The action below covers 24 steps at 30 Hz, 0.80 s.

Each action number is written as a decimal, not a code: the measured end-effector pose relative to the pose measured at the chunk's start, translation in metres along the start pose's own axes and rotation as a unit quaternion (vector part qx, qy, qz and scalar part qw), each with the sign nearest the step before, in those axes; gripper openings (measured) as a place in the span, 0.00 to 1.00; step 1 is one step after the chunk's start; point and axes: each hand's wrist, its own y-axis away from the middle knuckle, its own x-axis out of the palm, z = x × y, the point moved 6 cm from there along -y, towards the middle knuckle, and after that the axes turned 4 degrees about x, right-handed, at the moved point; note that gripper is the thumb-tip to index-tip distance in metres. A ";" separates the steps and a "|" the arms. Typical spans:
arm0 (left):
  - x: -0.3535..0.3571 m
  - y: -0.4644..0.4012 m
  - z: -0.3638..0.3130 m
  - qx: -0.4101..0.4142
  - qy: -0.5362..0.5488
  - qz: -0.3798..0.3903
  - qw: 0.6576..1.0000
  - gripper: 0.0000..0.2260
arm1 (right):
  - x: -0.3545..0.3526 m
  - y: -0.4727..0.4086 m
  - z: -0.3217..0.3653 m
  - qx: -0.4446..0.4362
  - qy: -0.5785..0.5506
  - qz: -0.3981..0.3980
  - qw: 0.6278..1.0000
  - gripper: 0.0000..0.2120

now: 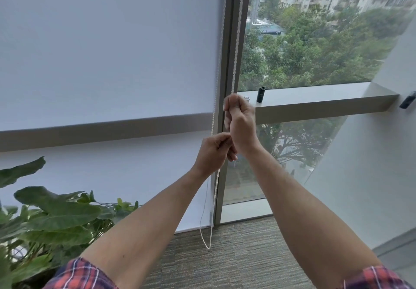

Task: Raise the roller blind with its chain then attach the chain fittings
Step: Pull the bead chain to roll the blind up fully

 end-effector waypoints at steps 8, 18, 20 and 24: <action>-0.005 0.017 0.031 -0.033 -0.040 0.118 0.992 0.09 | -0.011 0.024 -0.051 0.046 0.039 -0.024 0.998 0.16; -0.022 -0.037 -0.039 -0.008 0.186 0.008 0.983 0.15 | -0.005 0.057 -0.110 0.109 0.053 0.019 0.992 0.18; -0.015 -0.043 -0.047 0.005 0.202 -0.001 0.979 0.15 | -0.006 0.064 -0.118 0.120 0.065 0.019 0.990 0.18; -0.003 -0.035 -0.033 -0.019 0.215 -0.021 0.976 0.16 | -0.019 0.083 -0.136 0.147 0.081 0.019 0.986 0.19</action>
